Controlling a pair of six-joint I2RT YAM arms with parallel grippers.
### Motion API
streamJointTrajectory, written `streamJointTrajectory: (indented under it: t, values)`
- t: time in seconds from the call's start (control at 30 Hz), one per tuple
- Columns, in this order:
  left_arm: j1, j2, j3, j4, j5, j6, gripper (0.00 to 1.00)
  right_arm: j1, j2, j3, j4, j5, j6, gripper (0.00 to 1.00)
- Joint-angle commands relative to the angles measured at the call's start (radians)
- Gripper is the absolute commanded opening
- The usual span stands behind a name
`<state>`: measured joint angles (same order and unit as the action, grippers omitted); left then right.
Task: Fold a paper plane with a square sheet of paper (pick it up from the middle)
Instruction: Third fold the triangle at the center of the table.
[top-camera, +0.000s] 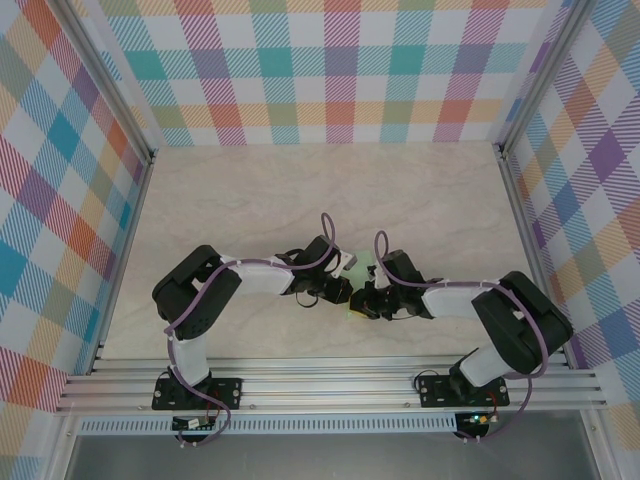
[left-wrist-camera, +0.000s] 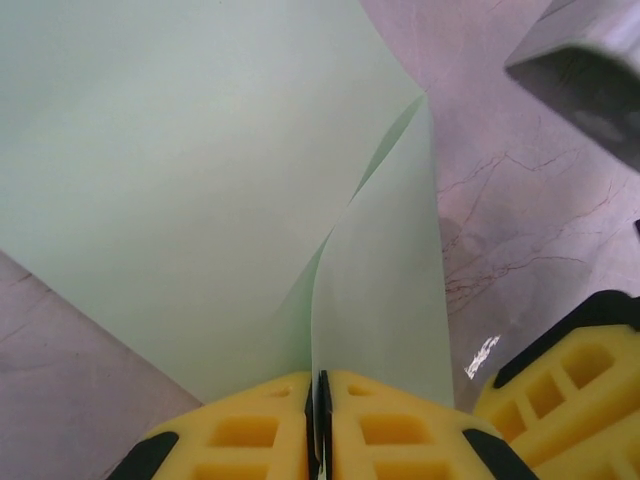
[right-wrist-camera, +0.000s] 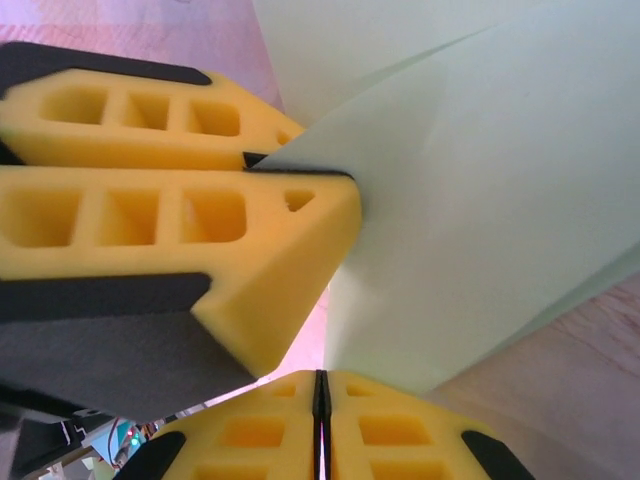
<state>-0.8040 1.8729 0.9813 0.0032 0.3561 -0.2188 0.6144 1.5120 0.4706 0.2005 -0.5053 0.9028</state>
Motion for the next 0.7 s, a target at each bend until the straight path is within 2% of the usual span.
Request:
streamJointTrajectory:
  t: [0.0, 0.27, 0.53, 0.67]
  values:
    - [0.015, 0.069, -0.010, -0.076, -0.038, 0.021, 0.12, 0.015, 0.046, -0.010, 0.070, -0.006, 0.023, 0.11]
    - [0.028, 0.089, 0.005, -0.086, -0.022, 0.038, 0.07, 0.027, 0.112, -0.015, 0.100, 0.014, 0.029, 0.10]
    - [0.030, 0.081, 0.023, -0.125, -0.021, 0.055, 0.07, 0.031, -0.047, -0.001, -0.002, 0.037, 0.018, 0.11]
    - [0.031, 0.084, 0.030, -0.124, -0.018, 0.051, 0.07, 0.046, -0.043, -0.002, -0.016, 0.053, 0.021, 0.11]
